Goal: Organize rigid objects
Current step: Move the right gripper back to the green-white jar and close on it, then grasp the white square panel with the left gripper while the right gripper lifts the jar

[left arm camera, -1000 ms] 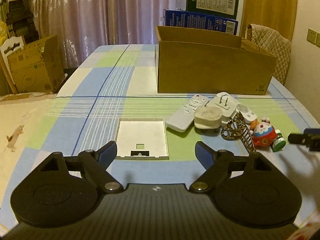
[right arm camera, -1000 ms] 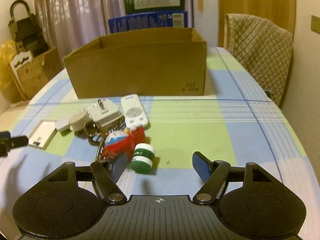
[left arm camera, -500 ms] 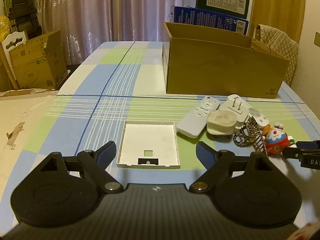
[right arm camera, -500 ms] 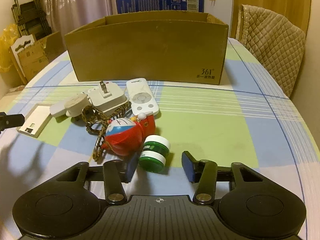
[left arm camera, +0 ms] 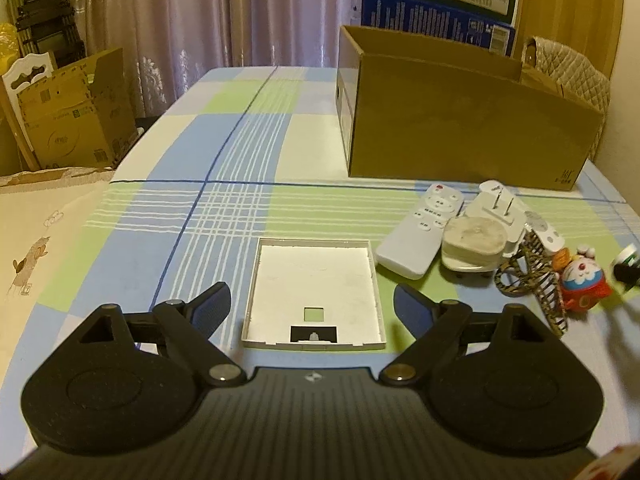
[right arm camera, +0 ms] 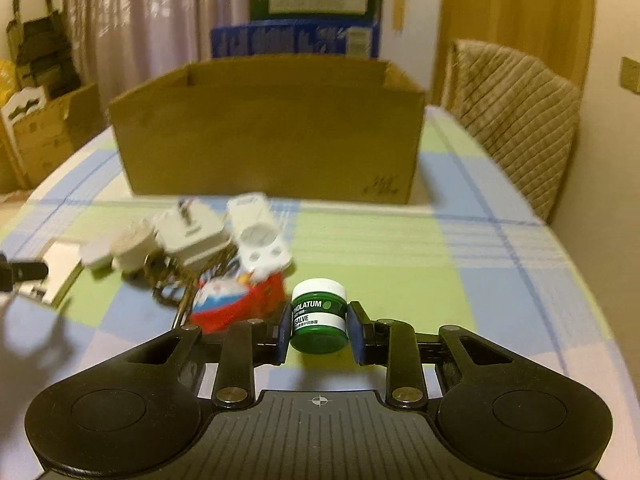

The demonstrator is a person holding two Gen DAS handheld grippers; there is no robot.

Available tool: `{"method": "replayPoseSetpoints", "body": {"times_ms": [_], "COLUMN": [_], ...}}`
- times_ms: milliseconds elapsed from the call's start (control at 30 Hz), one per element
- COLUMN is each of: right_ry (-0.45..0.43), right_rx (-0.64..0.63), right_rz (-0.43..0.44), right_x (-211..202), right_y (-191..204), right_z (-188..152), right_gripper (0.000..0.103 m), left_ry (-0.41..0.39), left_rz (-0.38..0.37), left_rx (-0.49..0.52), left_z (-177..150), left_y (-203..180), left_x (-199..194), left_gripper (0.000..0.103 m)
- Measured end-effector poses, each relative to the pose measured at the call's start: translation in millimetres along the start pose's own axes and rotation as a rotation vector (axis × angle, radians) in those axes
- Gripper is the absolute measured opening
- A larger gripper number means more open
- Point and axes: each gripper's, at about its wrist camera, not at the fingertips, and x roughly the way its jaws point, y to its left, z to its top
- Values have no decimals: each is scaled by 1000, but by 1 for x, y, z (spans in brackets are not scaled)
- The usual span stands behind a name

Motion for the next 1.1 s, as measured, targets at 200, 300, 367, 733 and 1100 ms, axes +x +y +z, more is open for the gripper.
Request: {"method": "replayPoseSetpoints", "body": {"times_ms": [200,300,367,733,1100], "right_ry": [-18,-18,-17,-23,-69], "right_rx": [2,0,2,3,-1], "right_rz": [21,31,36,65,92], "right_x": [-3,-2,-1,-3,-15], "right_y": [6,9,10,15,24], "right_z": [6,7,8,11,24], "right_gripper": [26,26,26,26,26], "left_ry": [28,38,52,72,2], "left_rz": [-16,-3,3,16,14], "left_rx": [2,28,38,24,-2], "left_z": [1,0,-1,-1,11], "left_y": [0,-2,-3,-2,1], "left_x": [16,21,27,30,-4], "left_gripper": [91,93,93,83,83]}}
